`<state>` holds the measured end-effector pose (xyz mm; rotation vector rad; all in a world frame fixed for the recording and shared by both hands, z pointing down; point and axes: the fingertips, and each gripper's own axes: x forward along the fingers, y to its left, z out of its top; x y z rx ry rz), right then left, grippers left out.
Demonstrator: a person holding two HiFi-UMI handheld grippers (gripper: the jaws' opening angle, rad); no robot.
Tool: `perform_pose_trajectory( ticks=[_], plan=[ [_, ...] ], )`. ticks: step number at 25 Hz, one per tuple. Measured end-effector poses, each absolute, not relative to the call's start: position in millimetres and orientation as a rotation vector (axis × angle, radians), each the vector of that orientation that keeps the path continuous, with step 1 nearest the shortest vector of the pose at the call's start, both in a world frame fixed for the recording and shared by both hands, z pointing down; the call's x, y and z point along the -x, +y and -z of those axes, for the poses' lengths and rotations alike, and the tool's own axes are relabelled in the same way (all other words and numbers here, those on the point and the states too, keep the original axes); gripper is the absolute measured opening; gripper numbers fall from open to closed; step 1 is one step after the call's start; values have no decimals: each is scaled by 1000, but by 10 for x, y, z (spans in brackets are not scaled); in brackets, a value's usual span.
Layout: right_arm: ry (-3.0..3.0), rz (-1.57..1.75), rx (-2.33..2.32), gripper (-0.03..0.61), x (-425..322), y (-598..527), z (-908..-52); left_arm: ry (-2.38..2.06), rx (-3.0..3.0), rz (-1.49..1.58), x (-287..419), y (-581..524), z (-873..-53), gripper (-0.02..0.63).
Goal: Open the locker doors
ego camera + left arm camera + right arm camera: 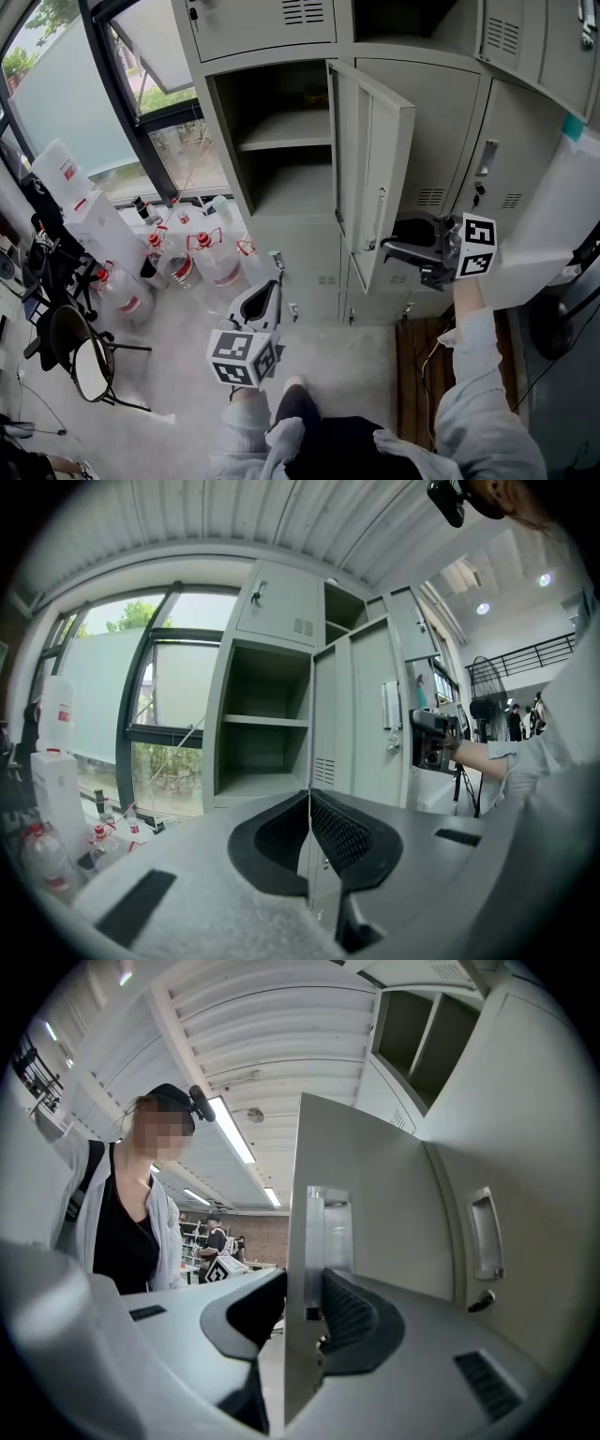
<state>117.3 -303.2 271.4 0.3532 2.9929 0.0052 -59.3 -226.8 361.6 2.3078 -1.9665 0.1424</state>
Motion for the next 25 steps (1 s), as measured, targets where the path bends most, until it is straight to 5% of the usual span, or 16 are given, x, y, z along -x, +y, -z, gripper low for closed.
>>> perform_pose_trajectory(
  ticks=[25],
  plan=[
    [2968, -70, -162, 137, -1338, -3110, -2704, -1949, -2274, -135, 666, -2111, -3791, 12]
  ],
)
